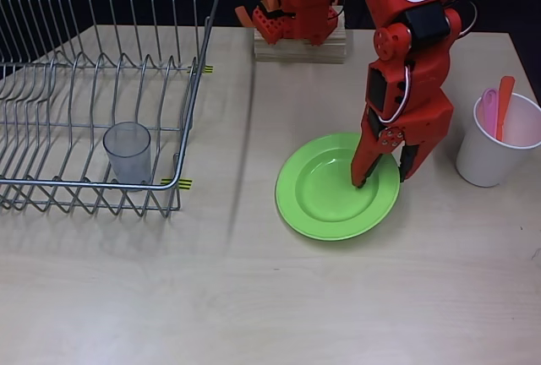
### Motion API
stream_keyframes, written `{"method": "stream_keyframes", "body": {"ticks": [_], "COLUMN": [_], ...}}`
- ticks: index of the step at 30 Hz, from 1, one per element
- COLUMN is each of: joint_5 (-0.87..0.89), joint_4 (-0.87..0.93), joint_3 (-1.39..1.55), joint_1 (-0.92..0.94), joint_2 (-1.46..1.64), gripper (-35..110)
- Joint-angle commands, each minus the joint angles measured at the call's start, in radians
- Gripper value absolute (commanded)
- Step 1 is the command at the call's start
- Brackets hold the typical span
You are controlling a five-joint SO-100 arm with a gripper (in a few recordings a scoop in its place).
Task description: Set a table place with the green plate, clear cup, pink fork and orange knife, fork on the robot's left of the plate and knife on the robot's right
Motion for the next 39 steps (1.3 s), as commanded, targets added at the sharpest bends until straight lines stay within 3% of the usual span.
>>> {"method": "stream_keyframes", "body": {"ticks": [1,18,24,29,31,36,39], "joint_5": [0.008,-0.061,-0.344,-0.522,-0.719,-1.637,-1.996], "joint_4": [-0.003,-0.009,0.147,0.258,0.319,0.449,0.489], "joint_3": [-0.034,-0.212,-0.321,-0.244,-0.207,-0.103,-0.077], "joint_1": [-0.018,-0.034,0.04,0.166,0.235,0.39,0.442], "joint_2": [0.006,-0.12,-0.031,0.201,0.301,0.515,0.598], "gripper": [31,33,32,32,32,31,31]}}
